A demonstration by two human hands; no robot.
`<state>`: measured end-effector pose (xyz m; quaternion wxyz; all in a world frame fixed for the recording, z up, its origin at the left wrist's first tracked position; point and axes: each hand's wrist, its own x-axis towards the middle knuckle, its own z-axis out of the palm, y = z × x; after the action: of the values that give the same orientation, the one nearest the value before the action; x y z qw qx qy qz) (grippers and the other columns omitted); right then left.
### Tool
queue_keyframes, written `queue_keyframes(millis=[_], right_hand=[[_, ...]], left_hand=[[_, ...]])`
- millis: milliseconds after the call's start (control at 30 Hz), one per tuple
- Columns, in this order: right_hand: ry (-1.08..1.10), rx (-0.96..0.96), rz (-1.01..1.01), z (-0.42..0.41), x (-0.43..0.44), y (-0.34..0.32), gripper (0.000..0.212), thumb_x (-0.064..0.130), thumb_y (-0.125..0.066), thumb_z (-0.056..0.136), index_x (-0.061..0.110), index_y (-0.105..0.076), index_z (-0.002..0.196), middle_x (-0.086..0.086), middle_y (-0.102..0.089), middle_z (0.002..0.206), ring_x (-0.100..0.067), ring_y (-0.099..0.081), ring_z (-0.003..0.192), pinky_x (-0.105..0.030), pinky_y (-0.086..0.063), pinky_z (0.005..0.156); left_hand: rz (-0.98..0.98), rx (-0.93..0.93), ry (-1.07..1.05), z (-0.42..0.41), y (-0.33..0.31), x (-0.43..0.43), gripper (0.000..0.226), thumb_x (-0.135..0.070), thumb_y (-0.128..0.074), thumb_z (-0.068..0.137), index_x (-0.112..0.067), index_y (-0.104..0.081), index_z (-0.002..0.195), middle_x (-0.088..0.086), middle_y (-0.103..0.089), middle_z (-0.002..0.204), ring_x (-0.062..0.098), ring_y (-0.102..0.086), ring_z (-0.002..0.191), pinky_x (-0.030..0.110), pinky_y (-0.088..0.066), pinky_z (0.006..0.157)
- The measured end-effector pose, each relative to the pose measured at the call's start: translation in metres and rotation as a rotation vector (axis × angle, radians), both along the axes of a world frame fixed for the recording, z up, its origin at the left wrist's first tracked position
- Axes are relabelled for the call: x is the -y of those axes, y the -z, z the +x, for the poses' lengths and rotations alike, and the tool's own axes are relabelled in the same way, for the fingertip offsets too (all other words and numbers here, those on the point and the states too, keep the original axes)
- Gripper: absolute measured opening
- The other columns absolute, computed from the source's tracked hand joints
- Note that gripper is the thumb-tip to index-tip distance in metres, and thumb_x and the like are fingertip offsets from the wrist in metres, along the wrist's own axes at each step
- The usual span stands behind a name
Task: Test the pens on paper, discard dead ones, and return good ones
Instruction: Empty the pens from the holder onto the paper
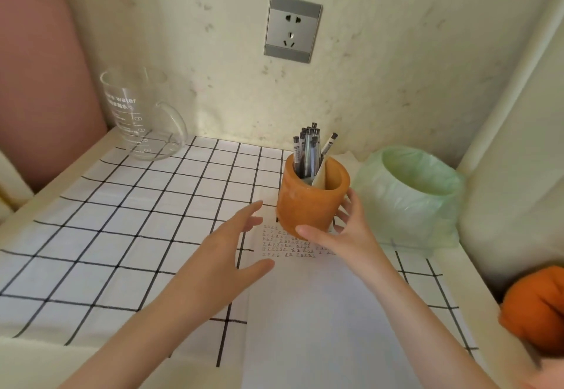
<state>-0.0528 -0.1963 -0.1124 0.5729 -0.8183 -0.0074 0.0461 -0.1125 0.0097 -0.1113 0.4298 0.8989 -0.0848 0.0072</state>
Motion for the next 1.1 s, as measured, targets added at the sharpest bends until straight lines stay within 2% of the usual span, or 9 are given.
queue_keyframes(millis=[67,133,367,533,667,800,900,1000,1100], right_hand=[[-0.006,0.027,0.059,0.005,-0.007,0.003,0.118,0.032,-0.090,0.055,0.027,-0.015,0.146,0.011,-0.038,0.136,0.008,-0.046,0.108,-0.007,-0.047,0.077],[0.024,0.072,0.086,0.011,-0.012,0.005,0.108,0.020,-0.088,0.060,0.025,-0.020,0.144,0.014,-0.041,0.127,0.013,-0.045,0.097,0.000,-0.044,0.064],[0.117,0.127,0.099,0.020,-0.012,0.010,0.095,0.022,-0.090,0.057,0.027,-0.038,0.136,0.014,-0.052,0.120,0.002,-0.052,0.105,-0.011,-0.047,0.068],[0.030,0.105,0.136,0.004,-0.006,-0.012,0.092,0.026,-0.090,0.053,0.032,-0.044,0.133,0.014,-0.057,0.124,-0.004,-0.056,0.111,-0.018,-0.052,0.076],[-0.121,0.031,0.273,-0.027,-0.003,-0.017,0.092,0.028,-0.094,0.046,0.038,-0.049,0.125,0.012,-0.063,0.123,-0.005,-0.062,0.108,-0.024,-0.055,0.079],[-0.310,-0.040,0.311,-0.040,-0.003,-0.010,0.090,0.019,-0.088,0.049,0.027,-0.050,0.130,0.003,-0.064,0.125,-0.016,-0.061,0.115,-0.038,-0.053,0.090],[-0.362,-0.064,0.290,-0.043,-0.001,-0.012,0.091,0.019,-0.087,0.054,0.029,-0.045,0.134,0.004,-0.061,0.129,-0.017,-0.058,0.119,-0.039,-0.050,0.096],[-0.316,-0.062,0.285,-0.042,0.003,-0.016,0.100,0.037,-0.092,0.050,0.039,-0.040,0.136,0.013,-0.056,0.134,-0.012,-0.057,0.120,-0.046,-0.046,0.101],[-0.372,-0.122,0.438,-0.046,0.002,-0.019,0.096,0.045,-0.090,0.048,0.028,-0.047,0.132,0.001,-0.063,0.128,-0.022,-0.059,0.119,-0.055,-0.045,0.099]], left_hand=[[-0.023,0.000,0.004,0.005,-0.001,0.004,0.080,-0.036,-0.069,0.078,-0.044,-0.018,0.139,-0.029,-0.043,0.127,-0.012,-0.037,0.117,0.013,-0.029,0.098],[-0.040,-0.011,0.010,0.008,0.001,0.005,0.080,-0.036,-0.069,0.078,-0.045,-0.018,0.139,-0.028,-0.043,0.128,-0.011,-0.038,0.119,0.014,-0.030,0.099],[-0.021,-0.010,0.011,0.004,0.006,-0.002,0.081,-0.036,-0.070,0.077,-0.045,-0.018,0.139,-0.026,-0.038,0.133,-0.014,-0.035,0.117,0.015,-0.031,0.101],[-0.102,0.003,-0.003,0.005,-0.002,-0.006,0.093,-0.037,-0.076,0.070,-0.045,-0.017,0.141,-0.024,-0.033,0.136,-0.012,-0.031,0.122,0.019,-0.031,0.103],[-0.189,0.000,0.057,0.003,-0.010,0.002,0.109,-0.051,-0.077,0.053,-0.050,-0.008,0.137,-0.040,-0.019,0.133,-0.015,-0.027,0.123,0.015,-0.026,0.104],[-0.323,0.011,0.153,0.005,-0.012,0.006,0.113,-0.035,-0.091,0.047,-0.045,-0.023,0.137,-0.029,-0.045,0.129,-0.009,-0.044,0.119,0.016,-0.044,0.096],[-0.226,0.127,0.062,0.001,-0.003,0.008,0.111,-0.037,-0.092,0.042,-0.043,-0.029,0.133,-0.027,-0.048,0.125,-0.006,-0.046,0.117,0.019,-0.045,0.093],[-0.022,0.344,-0.081,0.003,0.004,0.005,0.109,-0.026,-0.090,0.046,-0.034,-0.030,0.136,-0.012,-0.039,0.134,0.003,-0.034,0.124,0.017,-0.033,0.094],[0.255,0.548,-0.110,0.004,0.001,0.002,0.101,-0.011,-0.087,0.050,-0.022,-0.034,0.137,0.002,-0.038,0.135,0.017,-0.034,0.125,0.023,-0.030,0.097]])
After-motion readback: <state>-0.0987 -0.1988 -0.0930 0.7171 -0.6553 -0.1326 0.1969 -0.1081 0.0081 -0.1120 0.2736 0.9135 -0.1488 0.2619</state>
